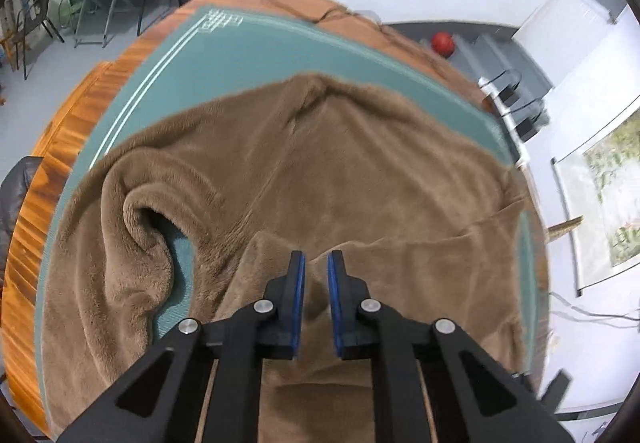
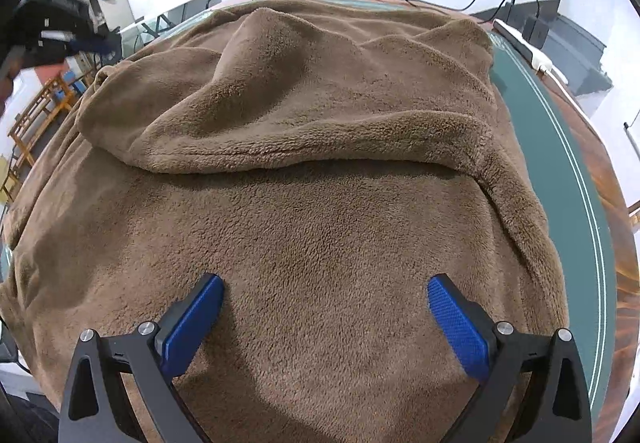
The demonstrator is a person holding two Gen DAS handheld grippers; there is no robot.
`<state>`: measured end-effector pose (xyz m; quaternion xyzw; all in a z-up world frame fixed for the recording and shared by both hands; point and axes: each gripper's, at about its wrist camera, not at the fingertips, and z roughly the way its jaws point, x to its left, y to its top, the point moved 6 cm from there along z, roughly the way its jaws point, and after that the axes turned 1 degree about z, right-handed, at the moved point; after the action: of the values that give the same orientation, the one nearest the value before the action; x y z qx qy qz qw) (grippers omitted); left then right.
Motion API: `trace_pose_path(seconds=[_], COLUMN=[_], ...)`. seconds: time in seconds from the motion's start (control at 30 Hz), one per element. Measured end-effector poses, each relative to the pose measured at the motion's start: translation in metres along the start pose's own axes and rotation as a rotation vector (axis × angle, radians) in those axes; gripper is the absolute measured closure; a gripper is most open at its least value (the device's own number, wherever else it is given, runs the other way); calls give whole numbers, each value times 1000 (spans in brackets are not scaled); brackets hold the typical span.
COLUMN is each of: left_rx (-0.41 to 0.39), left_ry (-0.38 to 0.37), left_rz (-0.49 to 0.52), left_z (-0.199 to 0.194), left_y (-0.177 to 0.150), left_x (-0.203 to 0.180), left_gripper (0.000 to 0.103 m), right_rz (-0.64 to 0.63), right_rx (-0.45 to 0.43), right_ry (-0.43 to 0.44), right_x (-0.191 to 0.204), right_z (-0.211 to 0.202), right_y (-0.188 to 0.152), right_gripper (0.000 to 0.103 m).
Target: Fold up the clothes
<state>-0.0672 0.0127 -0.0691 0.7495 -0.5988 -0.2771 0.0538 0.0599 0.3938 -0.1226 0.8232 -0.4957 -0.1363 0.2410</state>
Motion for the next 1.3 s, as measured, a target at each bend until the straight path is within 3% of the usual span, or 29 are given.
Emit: trace_pose_path(seconds=[0.43,0.73,1.17,1.3], left_rx=[-98,-122,-222,-238], left_ry=[-45,-7,93,82], left_rz=[14,0,-40,-60], left_z=[-50,-68,-121,-135], left_y=[-3,-21,-48,-49], left_x=[-44,-52,-61,-57], left_gripper=[89,89,89,89], right_rz=[-13,-20,-5,7], right_rx=[-51,-60,-77,-33], right_ry=[27,59,123,195], right_x=[7,5,2,-4], right_z=[-1,-4,-5,-8], right_y=[-2,-5,-4,0], right_gripper=[0,0,0,0])
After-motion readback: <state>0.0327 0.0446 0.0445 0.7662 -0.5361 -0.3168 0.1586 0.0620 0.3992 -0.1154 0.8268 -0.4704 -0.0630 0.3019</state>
